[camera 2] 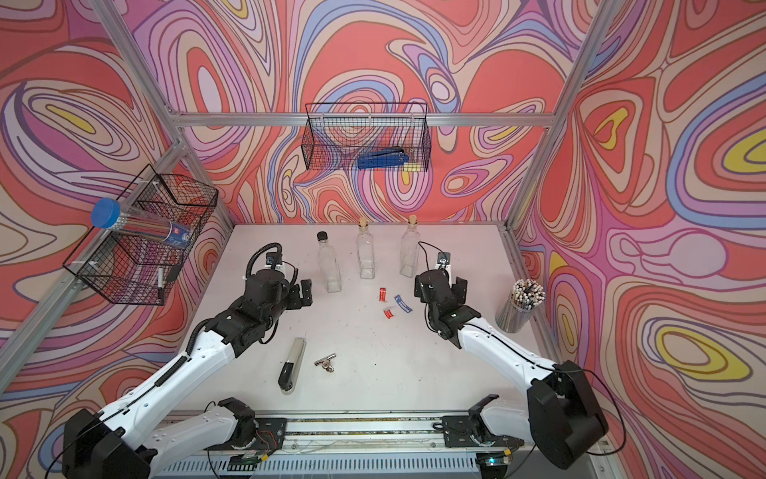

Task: Remove the label from the bottle
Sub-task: Reset both arms

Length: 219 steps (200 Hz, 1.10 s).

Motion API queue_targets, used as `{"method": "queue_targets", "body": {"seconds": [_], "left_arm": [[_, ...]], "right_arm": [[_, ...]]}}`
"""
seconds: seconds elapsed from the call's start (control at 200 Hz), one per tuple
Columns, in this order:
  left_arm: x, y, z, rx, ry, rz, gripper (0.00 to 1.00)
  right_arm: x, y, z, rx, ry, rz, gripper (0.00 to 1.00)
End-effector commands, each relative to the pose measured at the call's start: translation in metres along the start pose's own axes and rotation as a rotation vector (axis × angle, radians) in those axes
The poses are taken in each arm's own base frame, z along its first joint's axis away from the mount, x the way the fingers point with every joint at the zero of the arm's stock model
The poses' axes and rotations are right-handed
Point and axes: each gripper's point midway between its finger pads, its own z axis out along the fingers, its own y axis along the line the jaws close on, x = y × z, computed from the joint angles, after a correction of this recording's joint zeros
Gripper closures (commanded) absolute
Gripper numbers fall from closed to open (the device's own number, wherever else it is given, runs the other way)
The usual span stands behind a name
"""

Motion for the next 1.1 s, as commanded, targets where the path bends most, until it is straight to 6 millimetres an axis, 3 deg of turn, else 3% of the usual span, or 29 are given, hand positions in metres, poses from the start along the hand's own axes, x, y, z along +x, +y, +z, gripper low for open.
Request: {"method": "queue_targets", "body": {"seconds": [0.0, 0.135, 0.275, 0.411, 0.706, 0.876, 0.886, 0.916, 1.092], "left_arm": [[0.007, 0.018, -0.002, -0.070, -0.002, 0.034, 0.00], [0.004, 0.027, -0.002, -0.116, -0.038, 0.045, 0.00], [0.002, 0.038, 0.003, -0.181, -0.041, 0.053, 0.00], [-0.005, 0.047, 0.006, -0.248, -0.075, 0.102, 0.00], [-0.013, 0.082, 0.008, -0.367, -0.245, 0.118, 0.00], [-0.006, 0.103, 0.022, -0.398, -0.263, 0.070, 0.00], [0.004, 0.106, 0.025, -0.404, -0.247, 0.082, 0.00], [0.009, 0.108, 0.028, -0.415, -0.251, 0.094, 0.00], [0.018, 0.127, 0.040, -0.474, -0.307, 0.089, 0.00]], "right_arm": [[-0.006, -0.026, 0.019, 0.094, -0.079, 0.018, 0.02], [-0.005, -0.044, 0.039, 0.119, -0.117, 0.040, 0.02], [0.018, -0.066, 0.067, 0.158, -0.078, 0.047, 0.02], [0.031, -0.074, 0.084, 0.114, -0.085, 0.089, 0.02], [0.027, -0.078, 0.088, 0.063, -0.194, 0.062, 0.02], [0.030, -0.076, 0.093, 0.048, -0.187, 0.064, 0.02], [0.029, -0.076, 0.093, 0.048, -0.191, 0.064, 0.02], [0.030, -0.073, 0.096, 0.039, -0.175, 0.061, 0.02], [0.038, -0.066, 0.099, -0.047, -0.162, 0.059, 0.02]]}}
